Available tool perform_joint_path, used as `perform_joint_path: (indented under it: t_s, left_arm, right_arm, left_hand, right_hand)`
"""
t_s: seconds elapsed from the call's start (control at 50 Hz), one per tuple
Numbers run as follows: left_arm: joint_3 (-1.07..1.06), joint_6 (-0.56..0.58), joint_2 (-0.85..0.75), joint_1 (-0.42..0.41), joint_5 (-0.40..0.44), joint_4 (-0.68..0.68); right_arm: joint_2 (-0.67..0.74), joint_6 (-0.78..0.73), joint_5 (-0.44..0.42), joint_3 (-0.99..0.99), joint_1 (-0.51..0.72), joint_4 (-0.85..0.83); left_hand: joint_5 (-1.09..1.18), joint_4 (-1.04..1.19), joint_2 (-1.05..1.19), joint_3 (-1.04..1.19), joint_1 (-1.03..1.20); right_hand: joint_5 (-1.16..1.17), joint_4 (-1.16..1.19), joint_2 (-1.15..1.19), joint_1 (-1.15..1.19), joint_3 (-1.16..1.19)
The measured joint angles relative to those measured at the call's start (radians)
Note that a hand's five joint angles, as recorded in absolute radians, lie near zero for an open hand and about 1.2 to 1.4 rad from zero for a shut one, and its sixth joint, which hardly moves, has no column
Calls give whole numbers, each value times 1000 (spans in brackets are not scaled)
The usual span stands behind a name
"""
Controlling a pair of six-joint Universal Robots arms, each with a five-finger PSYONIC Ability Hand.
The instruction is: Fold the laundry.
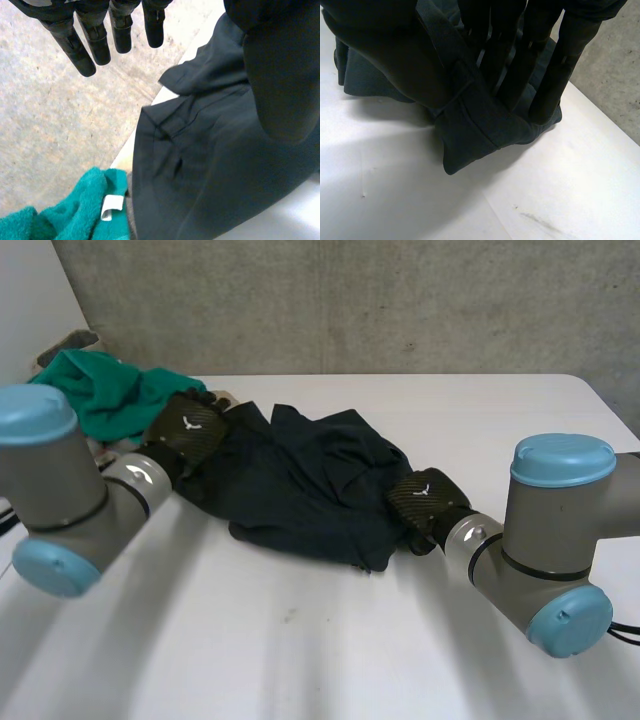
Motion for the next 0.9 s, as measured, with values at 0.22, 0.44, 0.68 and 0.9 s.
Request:
perform_joint_path:
  t_s: [0.22, 0.44, 0.68, 0.9]
  left_arm:
    - [297, 81, -244, 100, 216, -247]
    - [431, 129, -377, 51, 182, -329]
    - [322, -15, -78, -45, 100, -373]
    - [158, -305, 179, -232, 42, -280]
  right_arm:
    - [12, 2, 4, -1, 4, 2]
    - [21, -1, 41, -1, 8, -2]
    - [-101, -36, 118, -75, -79, -6]
    - [7, 63, -3, -500, -139, -10]
  left_hand:
    - [258, 281, 274, 265, 307]
    - [915, 953, 953, 935, 916]
    - [941, 993, 987, 972, 916]
    - [941, 994, 987, 975, 919]
  right_hand:
    - [0, 0, 0, 0, 0]
    - [0, 0, 0, 0, 0]
    - [0, 1, 0, 0, 0]
    - [17, 1, 0, 0, 19]
